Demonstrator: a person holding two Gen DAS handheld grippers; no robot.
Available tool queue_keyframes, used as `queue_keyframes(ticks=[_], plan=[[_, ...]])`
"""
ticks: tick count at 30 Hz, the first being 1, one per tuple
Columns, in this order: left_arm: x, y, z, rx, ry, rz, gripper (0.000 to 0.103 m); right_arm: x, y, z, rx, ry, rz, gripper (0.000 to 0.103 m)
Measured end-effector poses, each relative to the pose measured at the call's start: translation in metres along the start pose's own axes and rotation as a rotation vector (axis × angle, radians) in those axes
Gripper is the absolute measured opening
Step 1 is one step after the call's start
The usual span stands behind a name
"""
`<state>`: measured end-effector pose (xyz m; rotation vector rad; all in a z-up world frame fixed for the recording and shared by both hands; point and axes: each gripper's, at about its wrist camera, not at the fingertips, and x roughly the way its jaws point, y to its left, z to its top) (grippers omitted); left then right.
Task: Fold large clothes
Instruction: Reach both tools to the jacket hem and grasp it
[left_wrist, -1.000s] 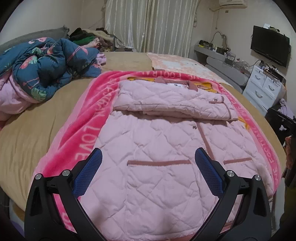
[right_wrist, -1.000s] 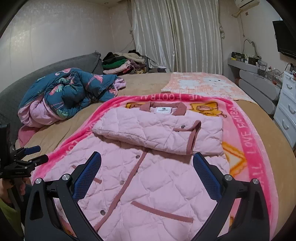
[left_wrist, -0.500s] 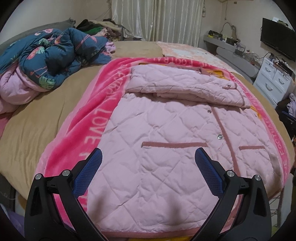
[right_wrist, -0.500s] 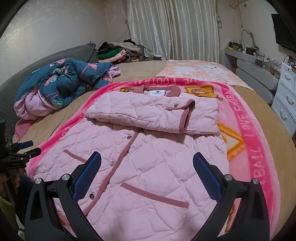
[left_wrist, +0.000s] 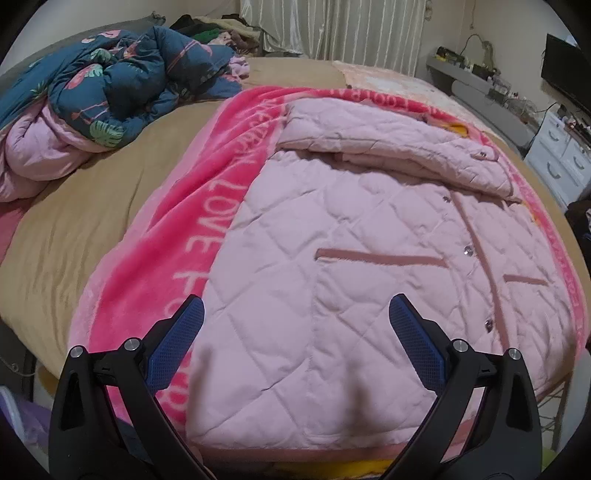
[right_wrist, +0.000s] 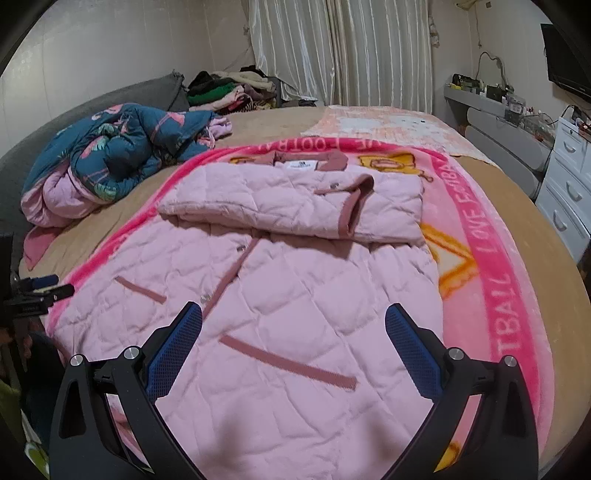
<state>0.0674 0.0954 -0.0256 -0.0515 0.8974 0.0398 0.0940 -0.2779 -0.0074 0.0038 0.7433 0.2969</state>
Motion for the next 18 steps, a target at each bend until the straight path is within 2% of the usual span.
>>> queue_keyframes(ticks=[11, 18], plan=[[0.014, 0.019, -0.006, -0.059, 0.088, -0.015, 0.094, 0.003, -0.025, -0.035, 0.034, 0.107, -0.042, 0.099], [0.04, 0.043, -0.011, -0.169, 0.229, -0.049, 0.094, -0.002, -0.035, -0.052, 0.044, 0.15, -0.05, 0.099]])
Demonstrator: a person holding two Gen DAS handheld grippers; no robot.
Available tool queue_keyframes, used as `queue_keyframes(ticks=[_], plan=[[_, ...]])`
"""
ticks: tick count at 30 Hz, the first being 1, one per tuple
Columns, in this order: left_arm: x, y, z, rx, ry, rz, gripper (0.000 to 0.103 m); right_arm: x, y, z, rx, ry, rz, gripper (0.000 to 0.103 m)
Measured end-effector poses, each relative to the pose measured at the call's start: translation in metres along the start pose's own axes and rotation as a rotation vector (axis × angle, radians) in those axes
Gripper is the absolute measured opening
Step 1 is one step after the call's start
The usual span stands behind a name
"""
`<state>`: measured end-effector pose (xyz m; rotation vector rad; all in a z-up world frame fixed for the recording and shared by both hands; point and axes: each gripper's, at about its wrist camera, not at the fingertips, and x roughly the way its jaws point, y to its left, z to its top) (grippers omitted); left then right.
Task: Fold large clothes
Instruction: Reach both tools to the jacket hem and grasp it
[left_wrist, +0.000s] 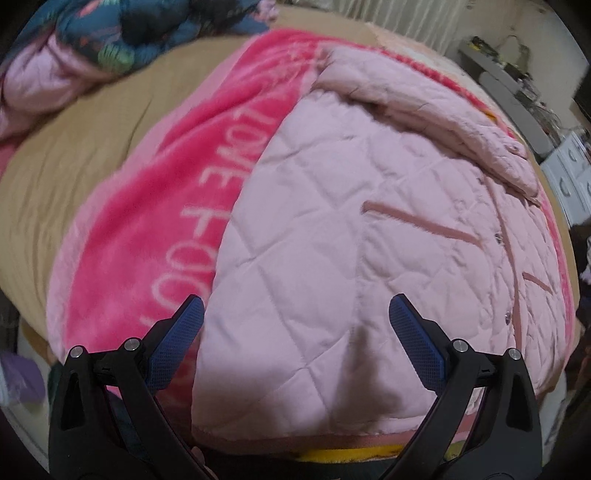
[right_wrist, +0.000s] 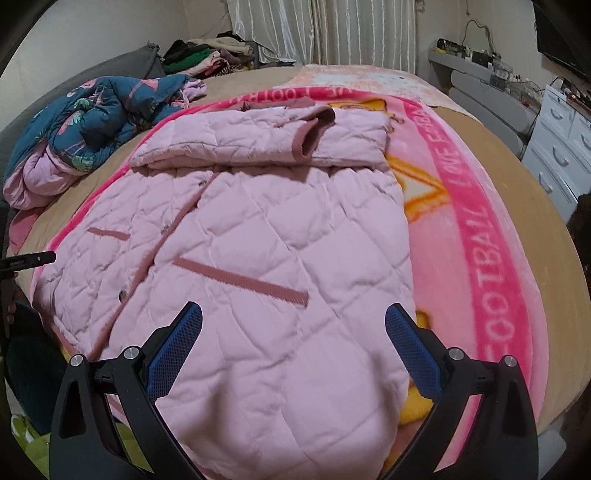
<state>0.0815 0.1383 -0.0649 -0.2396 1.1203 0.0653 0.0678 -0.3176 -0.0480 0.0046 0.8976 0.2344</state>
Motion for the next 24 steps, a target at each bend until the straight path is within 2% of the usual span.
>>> queue_keyframes(ticks=[6, 13, 16, 20, 24], plan=[[0.021, 0.016, 0.003, -0.064, 0.11, -0.047, 0.094, -0.005, -0.002, -0.004, -0.008, 0.009, 0.004, 0.099], [0.047, 0.028, 0.014, -0.127, 0.185, -0.08, 0.094, -0.004, -0.015, -0.014, 0.028, 0.048, 0.013, 0.099], [0.05, 0.024, 0.016, -0.112, 0.179, -0.113, 0.094, -0.001, -0.025, -0.021, 0.059, 0.084, 0.004, 0.099], [0.048, 0.004, 0.015, -0.017, 0.163, -0.118, 0.091, -0.001, -0.039, -0.031, 0.089, 0.128, -0.015, 0.099], [0.044, 0.0, 0.014, -0.001, 0.147, -0.164, 0.076, 0.004, -0.05, -0.045, 0.116, 0.198, 0.005, 0.099]])
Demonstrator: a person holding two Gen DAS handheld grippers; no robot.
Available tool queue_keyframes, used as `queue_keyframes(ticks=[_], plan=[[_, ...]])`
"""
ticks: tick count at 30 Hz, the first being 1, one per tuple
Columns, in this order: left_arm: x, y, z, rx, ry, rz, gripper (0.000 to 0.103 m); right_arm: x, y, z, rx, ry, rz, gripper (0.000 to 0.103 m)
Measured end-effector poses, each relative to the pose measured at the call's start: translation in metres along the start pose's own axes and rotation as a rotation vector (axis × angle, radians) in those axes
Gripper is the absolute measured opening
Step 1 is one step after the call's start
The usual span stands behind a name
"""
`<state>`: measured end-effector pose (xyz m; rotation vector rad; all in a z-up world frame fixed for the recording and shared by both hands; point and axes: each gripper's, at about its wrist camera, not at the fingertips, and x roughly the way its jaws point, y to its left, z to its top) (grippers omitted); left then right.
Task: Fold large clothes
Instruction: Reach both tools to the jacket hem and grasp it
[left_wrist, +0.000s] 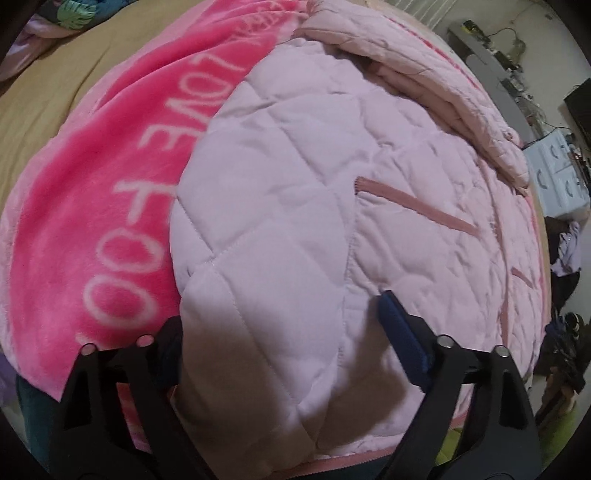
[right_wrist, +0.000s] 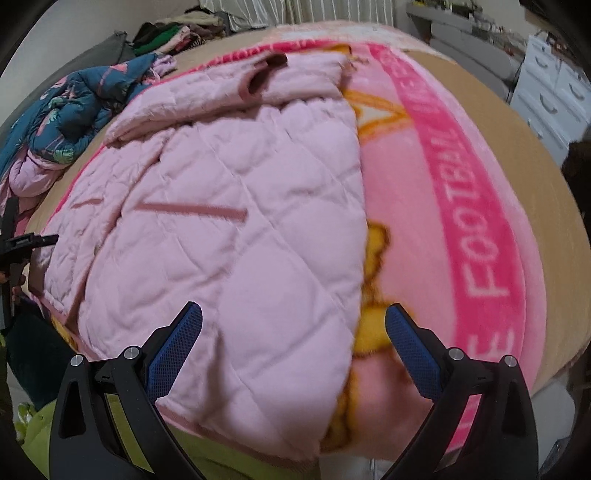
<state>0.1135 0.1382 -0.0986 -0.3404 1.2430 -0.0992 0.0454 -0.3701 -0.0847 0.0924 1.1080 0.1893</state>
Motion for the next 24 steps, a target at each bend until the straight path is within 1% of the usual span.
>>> queue_keyframes(ticks=[1, 3, 5, 6, 9, 12, 14, 17, 18, 20, 21, 22, 24], plan=[[-0.002, 0.0, -0.001, -0.001, -0.006, -0.016, 0.073, 0.003, -0.002, -0.004, 0.007, 0.022, 0.014, 0.099], [-0.004, -0.002, -0.002, 0.008, -0.015, -0.019, 0.061, 0.01, -0.003, -0.012, 0.02, 0.07, 0.06, 0.099], [-0.01, -0.004, -0.006, 0.032, -0.034, -0.013, 0.053, 0.015, 0.0, -0.022, 0.019, 0.113, 0.111, 0.099], [-0.015, -0.002, -0.007, 0.046, -0.041, -0.013, 0.051, 0.016, 0.002, -0.026, 0.013, 0.123, 0.122, 0.099], [-0.021, -0.007, -0.01, 0.077, -0.052, -0.009, 0.051, 0.02, 0.006, -0.038, 0.001, 0.145, 0.153, 0.099], [-0.018, -0.012, -0.01, 0.089, -0.054, -0.002, 0.051, 0.021, 0.0, -0.046, 0.039, 0.149, 0.202, 0.099], [-0.02, -0.013, -0.012, 0.091, -0.054, -0.001, 0.051, 0.021, -0.005, -0.052, 0.07, 0.146, 0.243, 0.099], [-0.022, -0.011, -0.014, 0.083, -0.053, -0.006, 0.051, 0.023, -0.002, -0.055, 0.052, 0.158, 0.296, 0.097], [-0.023, -0.009, -0.015, 0.075, -0.048, -0.006, 0.051, 0.021, 0.002, -0.056, 0.041, 0.162, 0.321, 0.092], [-0.024, -0.007, -0.015, 0.068, -0.041, 0.0, 0.051, 0.016, 0.005, -0.054, 0.023, 0.148, 0.328, 0.077], [-0.024, -0.006, -0.016, 0.068, -0.035, 0.004, 0.052, 0.013, 0.005, -0.05, 0.03, 0.137, 0.345, 0.062], [-0.025, -0.006, -0.017, 0.071, -0.03, 0.01, 0.054, 0.009, 0.002, -0.046, 0.049, 0.117, 0.387, 0.048], [-0.026, -0.009, -0.02, 0.092, -0.018, 0.034, 0.06, -0.001, 0.004, -0.037, 0.045, 0.065, 0.425, 0.038]])
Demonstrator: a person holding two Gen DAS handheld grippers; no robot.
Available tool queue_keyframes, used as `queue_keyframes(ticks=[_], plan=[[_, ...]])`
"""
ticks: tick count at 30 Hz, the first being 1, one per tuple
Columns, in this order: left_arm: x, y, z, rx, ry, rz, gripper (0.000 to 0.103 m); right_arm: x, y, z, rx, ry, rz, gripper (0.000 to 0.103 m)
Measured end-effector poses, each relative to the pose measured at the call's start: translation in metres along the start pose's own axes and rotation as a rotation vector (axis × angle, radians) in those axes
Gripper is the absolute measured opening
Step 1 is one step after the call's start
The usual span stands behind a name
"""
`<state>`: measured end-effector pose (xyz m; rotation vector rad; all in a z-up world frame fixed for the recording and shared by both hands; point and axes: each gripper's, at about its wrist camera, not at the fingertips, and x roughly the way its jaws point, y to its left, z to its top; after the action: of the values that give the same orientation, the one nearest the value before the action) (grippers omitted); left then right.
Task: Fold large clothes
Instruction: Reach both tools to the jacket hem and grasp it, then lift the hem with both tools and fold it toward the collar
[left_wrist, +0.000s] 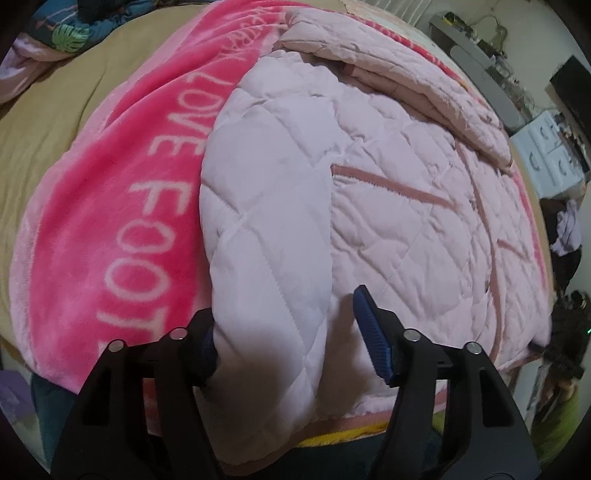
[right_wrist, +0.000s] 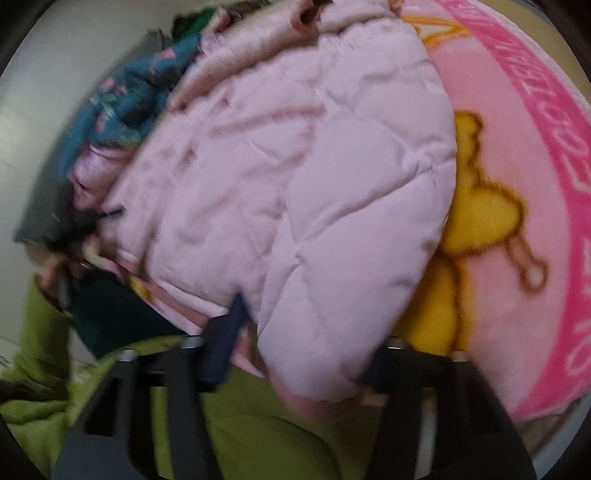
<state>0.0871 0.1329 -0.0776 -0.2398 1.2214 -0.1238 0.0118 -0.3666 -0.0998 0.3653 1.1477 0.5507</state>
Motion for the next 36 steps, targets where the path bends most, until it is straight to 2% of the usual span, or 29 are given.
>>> queue_keyframes(ticks=[3, 8, 10, 12, 15, 22, 29, 36], plan=[[-0.001, -0.004, -0.005, 0.037, 0.02, 0.026, 0.066, -0.017, 0.017, 0.017, -0.067, -0.086, 0.042, 0.032], [0.004, -0.012, -0.013, 0.104, 0.078, 0.083, 0.067, -0.039, 0.037, 0.051, -0.115, -0.224, 0.094, 0.028], [0.006, -0.017, -0.014, 0.134, 0.077, 0.11, 0.052, -0.05, 0.042, 0.065, -0.13, -0.281, 0.104, 0.027], [0.004, -0.021, -0.014, 0.151, 0.059, 0.133, 0.03, -0.055, 0.046, 0.075, -0.144, -0.323, 0.106, 0.027], [-0.006, -0.021, -0.012, 0.146, 0.006, 0.113, 0.018, -0.059, 0.049, 0.088, -0.156, -0.359, 0.111, 0.026], [-0.035, -0.027, 0.0, 0.134, -0.118, 0.087, 0.013, -0.061, 0.042, 0.105, -0.141, -0.411, 0.117, 0.025], [-0.059, -0.046, 0.024, 0.118, -0.213, 0.051, 0.012, -0.067, 0.028, 0.125, -0.071, -0.454, 0.135, 0.024], [-0.083, -0.065, 0.055, 0.111, -0.3, 0.035, 0.012, -0.077, 0.02, 0.144, -0.057, -0.518, 0.151, 0.024]])
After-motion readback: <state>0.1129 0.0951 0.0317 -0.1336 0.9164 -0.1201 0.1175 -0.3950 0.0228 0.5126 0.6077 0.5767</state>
